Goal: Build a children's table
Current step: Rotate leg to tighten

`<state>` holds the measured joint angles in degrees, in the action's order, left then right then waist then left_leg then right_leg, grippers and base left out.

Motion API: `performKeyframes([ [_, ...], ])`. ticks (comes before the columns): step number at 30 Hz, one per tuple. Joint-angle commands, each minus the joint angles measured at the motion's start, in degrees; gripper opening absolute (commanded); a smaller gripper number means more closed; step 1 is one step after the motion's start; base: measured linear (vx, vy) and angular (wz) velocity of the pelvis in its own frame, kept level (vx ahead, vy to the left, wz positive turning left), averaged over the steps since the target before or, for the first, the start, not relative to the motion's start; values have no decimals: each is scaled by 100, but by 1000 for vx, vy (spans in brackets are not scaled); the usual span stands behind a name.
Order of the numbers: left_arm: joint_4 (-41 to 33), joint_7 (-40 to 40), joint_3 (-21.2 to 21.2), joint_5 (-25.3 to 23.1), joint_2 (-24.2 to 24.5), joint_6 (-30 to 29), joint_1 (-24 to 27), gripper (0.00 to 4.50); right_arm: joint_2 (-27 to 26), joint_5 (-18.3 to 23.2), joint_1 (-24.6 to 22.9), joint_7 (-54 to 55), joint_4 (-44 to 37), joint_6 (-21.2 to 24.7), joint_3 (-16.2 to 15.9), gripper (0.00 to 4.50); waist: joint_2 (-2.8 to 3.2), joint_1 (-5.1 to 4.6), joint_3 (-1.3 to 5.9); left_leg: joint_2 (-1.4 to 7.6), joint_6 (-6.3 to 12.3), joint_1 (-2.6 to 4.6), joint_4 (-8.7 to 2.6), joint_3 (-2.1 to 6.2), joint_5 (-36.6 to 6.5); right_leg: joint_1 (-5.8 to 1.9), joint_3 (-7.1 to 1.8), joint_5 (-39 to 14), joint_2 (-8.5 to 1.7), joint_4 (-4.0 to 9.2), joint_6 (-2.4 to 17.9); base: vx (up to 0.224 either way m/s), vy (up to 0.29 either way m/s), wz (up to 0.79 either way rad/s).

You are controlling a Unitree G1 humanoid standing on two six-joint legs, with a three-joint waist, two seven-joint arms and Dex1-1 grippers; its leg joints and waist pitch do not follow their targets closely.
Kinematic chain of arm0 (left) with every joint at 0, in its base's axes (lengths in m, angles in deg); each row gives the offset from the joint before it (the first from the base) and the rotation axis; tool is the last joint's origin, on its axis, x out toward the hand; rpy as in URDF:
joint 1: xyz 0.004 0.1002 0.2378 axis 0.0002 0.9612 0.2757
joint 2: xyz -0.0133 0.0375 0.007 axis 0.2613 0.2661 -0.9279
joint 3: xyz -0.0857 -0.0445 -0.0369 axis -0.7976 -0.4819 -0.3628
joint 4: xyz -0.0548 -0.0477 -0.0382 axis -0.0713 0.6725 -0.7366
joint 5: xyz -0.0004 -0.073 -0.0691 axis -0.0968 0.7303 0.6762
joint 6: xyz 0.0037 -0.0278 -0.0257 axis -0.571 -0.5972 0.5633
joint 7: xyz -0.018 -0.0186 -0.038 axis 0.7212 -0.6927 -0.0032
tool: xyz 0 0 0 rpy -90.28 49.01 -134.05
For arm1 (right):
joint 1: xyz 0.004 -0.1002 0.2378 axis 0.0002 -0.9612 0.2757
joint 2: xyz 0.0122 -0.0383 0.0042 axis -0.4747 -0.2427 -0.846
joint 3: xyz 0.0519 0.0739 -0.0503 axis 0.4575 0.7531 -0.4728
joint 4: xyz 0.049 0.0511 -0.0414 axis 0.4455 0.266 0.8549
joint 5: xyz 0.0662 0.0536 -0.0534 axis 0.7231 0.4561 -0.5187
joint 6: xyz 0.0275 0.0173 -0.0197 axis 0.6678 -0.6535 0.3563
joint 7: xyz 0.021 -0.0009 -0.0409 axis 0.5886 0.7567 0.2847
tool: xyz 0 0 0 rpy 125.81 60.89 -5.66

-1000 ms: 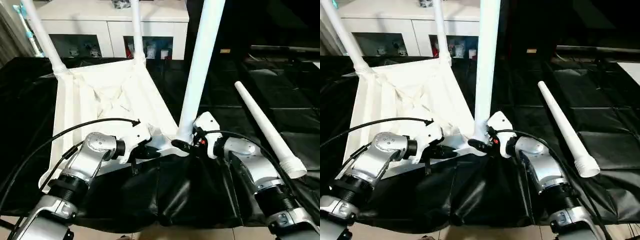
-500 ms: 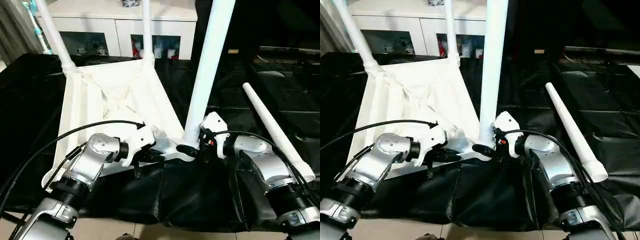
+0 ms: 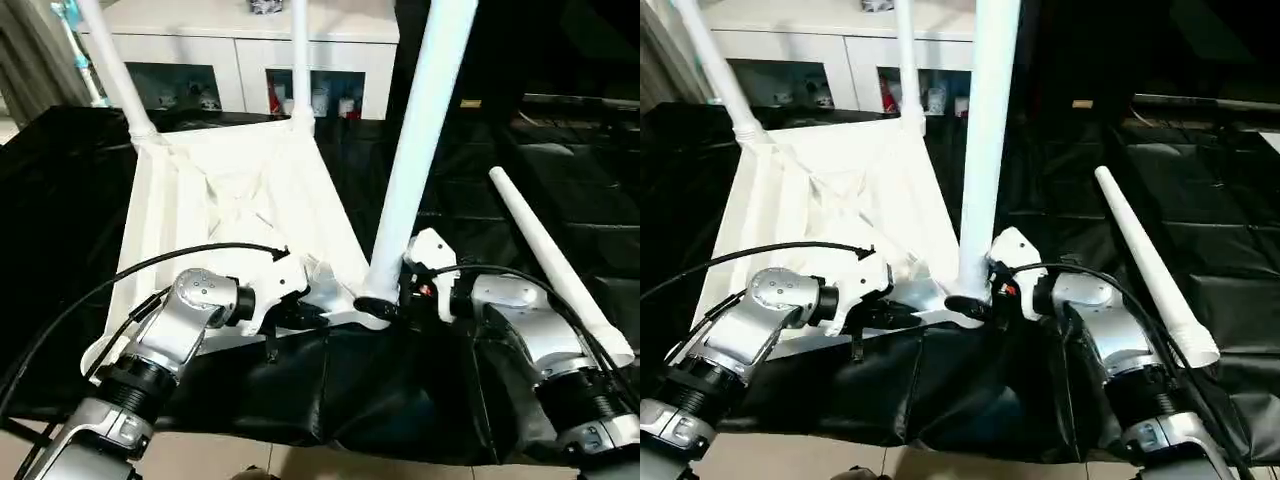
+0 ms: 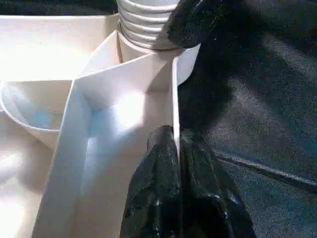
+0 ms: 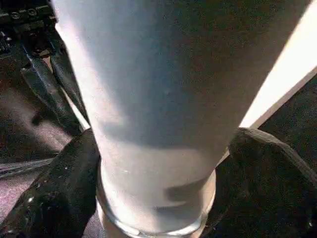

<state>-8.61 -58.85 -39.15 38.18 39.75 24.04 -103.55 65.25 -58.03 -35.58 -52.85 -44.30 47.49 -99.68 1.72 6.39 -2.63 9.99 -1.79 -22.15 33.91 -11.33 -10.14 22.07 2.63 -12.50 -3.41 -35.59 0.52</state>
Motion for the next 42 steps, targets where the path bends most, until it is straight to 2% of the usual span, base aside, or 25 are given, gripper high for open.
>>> performKeyframes([
  [1, -246, -233, 61, 132, 28, 17, 28, 0, 57, -39, -48, 82, 7, 13, 25, 425, -32, -10, 370, 369, 348, 132, -336, 176, -758, -228, -257, -151, -514, 365, 1415, 0, 0, 0],
  [2, -238, -231, 63, 137, 30, 19, 23, 0, 44, -30, -44, 88, 9, 30, 26, 425, -29, -9, 372, 369, 344, 133, -335, 177, -751, -230, -258, -133, -513, 362, 1416, 0, 0, 0],
  [3, -213, -222, 70, 139, 23, 29, 11, 0, 30, -17, -35, 92, 23, 57, 41, 399, -32, -10, 373, 366, 346, 132, -333, 176, -744, -229, -258, -100, -510, 359, 1416, 0, 0, 0],
  [7, -207, -229, 75, 151, 33, 26, 2, 0, 0, 6, -28, 90, 31, 110, 76, 358, -27, -12, 368, 367, 352, 129, -337, 180, -761, -228, -254, -113, -513, 361, 1420, 0, 0, 0],
  [11, -173, -216, 79, 146, 25, 21, -14, 0, -42, -10, -29, 129, 85, 91, 74, 340, -24, -17, 360, 364, 327, 130, -340, 178, -809, -222, -259, -177, -512, 368, 1415, 0, 0, 0],
  [12, -173, -216, 86, 142, 25, 20, -8, 0, -57, -16, -34, 139, 103, 77, 67, 317, -29, -18, 363, 364, 322, 130, -339, 180, -804, -227, -260, -168, -514, 366, 1413, 0, 0, 0],
  [14, -185, -220, 96, 143, 28, 10, 6, 0, -85, -36, -41, 172, 134, 66, 58, 303, 1, -17, 358, 363, 297, 135, -343, 182, -867, -219, -258, -245, -513, 376, 1412, 0, 0, 0],
  [15, -199, -230, 101, 149, 30, 0, 16, 0, -100, -47, -46, 196, 142, 72, 56, 297, -13, -26, 353, 364, 276, 129, -350, 184, -900, -224, -261, -277, -515, 381, 1405, 0, 0, 0],
  [17, -204, -239, 107, 153, 34, -4, 22, 0, -115, -60, -49, 235, 145, 79, 57, 281, -2, -36, 353, 365, 247, 141, -355, 185, -946, -217, -260, -320, -511, 387, 1402, 0, 0, 0],
  [23, -173, -246, 106, 160, 40, -14, 5, 0, -173, -89, -64, 354, 146, 125, 73, 272, -3, -53, 354, 360, 246, 132, -355, 188, -923, -225, -261, -213, -508, 377, 1423, 0, 0, 0],
  [24, -164, -242, 101, 162, 40, -14, 4, 0, -193, -100, -70, 385, 155, 137, 71, 272, -17, -58, 352, 360, 248, 133, -356, 184, -934, -226, -262, -228, -508, 381, 1420, 0, 0, 0],
  [32, -143, -169, 62, 170, 24, -57, -4, 0, -289, -115, -37, 486, 203, 147, 76, 271, -16, -94, 346, 360, 216, 132, -366, 189, -989, -222, -266, -374, -518, 391, 1411, 0, 0, 0],
  [35, -89, 5, 21, 146, -61, -172, -47, 0, -411, -166, 24, 768, 276, 243, 114, 271, -17, -121, 340, 355, 193, 130, -372, 189, -1009, -218, -269, -412, -515, 397, 1421, 0, 0, 0],
  [39, 231, 565, -68, 0, -336, -346, -251, 0, -856, -307, 169, 1623, 488, 468, 197, 271, -16, -172, 324, 337, 54, 154, -395, 195, -1213, -202, -271, -817, -514, 437, 1376, 0, 0, 0],
  [42, 506, 1045, -161, -104, -559, -471, -442, 0, -1165, -359, 262, 2148, 639, 652, 256, 271, -22, -201, 328, 335, -5, 157, -398, 197, -1219, -197, -287, -867, -514, 445, 1312, 0, 0, 0],
])
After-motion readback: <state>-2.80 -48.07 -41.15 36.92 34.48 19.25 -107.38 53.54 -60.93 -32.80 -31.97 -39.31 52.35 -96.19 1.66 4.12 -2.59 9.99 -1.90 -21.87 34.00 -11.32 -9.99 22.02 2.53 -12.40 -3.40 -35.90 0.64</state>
